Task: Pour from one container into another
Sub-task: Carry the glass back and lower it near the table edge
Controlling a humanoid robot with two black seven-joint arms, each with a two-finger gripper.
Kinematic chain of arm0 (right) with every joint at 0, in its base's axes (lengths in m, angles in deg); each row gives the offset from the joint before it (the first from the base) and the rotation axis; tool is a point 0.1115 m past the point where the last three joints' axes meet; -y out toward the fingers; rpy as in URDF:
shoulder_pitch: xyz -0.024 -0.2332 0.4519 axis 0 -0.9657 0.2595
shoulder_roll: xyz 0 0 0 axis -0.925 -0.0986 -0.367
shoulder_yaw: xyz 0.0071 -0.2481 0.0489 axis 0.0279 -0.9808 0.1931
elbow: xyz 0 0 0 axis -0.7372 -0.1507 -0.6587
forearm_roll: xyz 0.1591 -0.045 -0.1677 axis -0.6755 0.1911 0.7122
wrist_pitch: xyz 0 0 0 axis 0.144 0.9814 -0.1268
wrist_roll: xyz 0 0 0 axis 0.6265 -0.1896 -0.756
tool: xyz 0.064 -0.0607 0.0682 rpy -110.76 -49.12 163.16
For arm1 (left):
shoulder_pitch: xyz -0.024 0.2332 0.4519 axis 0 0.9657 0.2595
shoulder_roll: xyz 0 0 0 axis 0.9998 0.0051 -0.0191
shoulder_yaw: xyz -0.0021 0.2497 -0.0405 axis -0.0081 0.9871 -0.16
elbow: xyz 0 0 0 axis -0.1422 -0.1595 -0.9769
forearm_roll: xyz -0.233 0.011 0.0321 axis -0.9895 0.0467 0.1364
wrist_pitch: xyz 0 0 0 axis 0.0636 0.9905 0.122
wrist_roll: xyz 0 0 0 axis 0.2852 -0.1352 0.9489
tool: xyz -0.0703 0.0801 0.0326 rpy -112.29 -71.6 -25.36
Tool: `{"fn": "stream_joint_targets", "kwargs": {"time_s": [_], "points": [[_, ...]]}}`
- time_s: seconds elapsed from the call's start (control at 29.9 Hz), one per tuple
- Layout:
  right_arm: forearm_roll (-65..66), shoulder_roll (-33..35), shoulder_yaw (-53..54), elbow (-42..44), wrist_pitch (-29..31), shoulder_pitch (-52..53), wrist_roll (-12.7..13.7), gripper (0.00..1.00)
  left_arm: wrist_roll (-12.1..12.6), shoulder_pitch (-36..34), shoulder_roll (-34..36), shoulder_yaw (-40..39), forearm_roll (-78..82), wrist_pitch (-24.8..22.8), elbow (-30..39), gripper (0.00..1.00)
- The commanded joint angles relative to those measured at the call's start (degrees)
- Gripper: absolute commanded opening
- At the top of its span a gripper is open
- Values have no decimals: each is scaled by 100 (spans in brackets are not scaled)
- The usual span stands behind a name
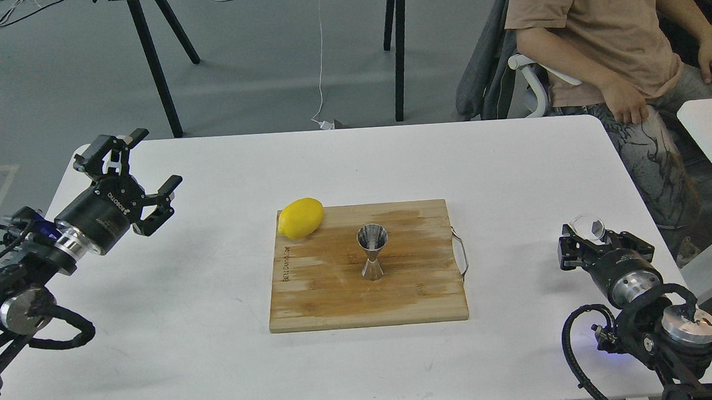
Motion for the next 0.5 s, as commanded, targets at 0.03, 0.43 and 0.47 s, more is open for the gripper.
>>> {"fn": "stream_joint_targets", "kwargs": {"time_s": [0.03, 0.43, 0.47], "points": [[0, -3, -32, 32, -37, 8, 10, 42, 0, -3, 1, 0, 9, 0, 0, 99], [9, -11, -207, 111, -37, 25, 19, 46, 0, 6, 1, 0, 0, 0, -17, 99], [9, -11, -251, 111, -37, 25, 19, 47, 0, 6, 1, 0, 0, 0, -26, 99]]}}
